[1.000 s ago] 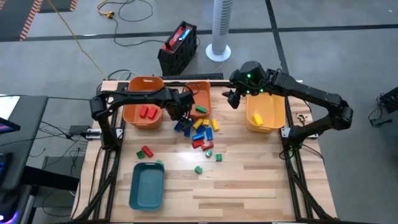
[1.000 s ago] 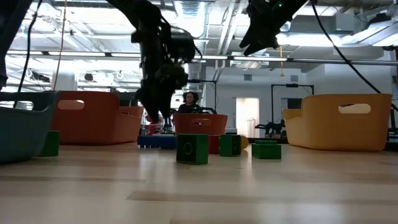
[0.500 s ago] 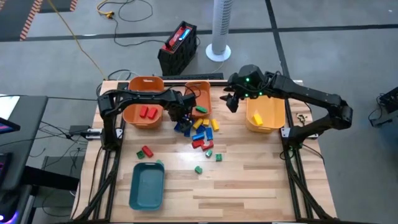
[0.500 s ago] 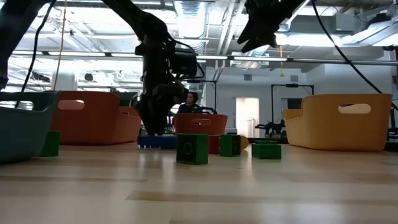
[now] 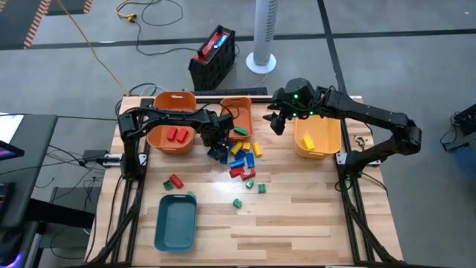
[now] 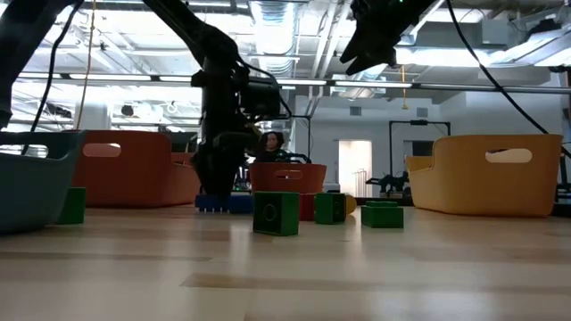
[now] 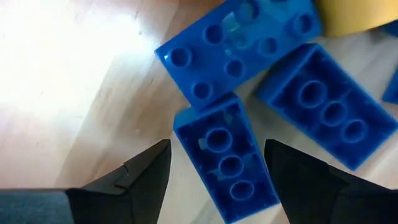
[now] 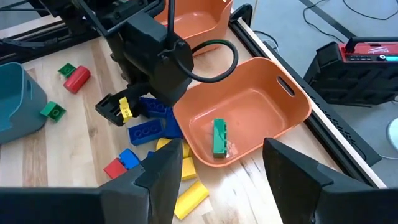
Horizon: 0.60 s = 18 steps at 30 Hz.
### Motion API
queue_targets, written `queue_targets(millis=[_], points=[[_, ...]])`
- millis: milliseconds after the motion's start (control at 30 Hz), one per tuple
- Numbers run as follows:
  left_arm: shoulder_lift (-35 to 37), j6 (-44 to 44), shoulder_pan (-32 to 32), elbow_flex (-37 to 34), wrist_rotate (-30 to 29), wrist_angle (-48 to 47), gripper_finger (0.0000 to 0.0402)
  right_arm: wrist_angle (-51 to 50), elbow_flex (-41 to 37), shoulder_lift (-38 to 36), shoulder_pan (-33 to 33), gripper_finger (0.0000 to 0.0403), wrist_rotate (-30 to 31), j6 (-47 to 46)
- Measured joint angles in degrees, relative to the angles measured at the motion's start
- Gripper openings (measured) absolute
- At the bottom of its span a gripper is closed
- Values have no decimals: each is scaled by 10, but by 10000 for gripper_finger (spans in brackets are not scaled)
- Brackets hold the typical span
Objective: Sort blocks
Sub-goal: Put the blue game piece into the blue bin
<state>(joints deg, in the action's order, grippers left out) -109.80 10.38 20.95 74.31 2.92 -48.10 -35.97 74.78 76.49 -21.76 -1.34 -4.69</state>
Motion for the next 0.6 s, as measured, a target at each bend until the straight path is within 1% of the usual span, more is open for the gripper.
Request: queue_targets(millis=[167, 233, 333, 467, 500, 600], points=[[0, -1, 0, -12, -8, 3, 252, 0, 0, 0, 0, 233, 0, 0], [0, -2, 0, -13, -16, 4, 244, 0, 0, 0, 0, 233, 0, 0], [0, -14, 0, -13, -20, 4, 211, 0, 0, 0, 0, 233, 0, 1], [3, -16, 0, -13, -14, -3, 137, 0, 0, 0, 0, 233, 0, 2], [6, -16, 0, -13, -5, -6, 128, 0, 0, 0, 0, 233, 0, 2], [22, -16, 0, -13, 19, -14, 128, 0, 0, 0, -2, 233, 0, 4]])
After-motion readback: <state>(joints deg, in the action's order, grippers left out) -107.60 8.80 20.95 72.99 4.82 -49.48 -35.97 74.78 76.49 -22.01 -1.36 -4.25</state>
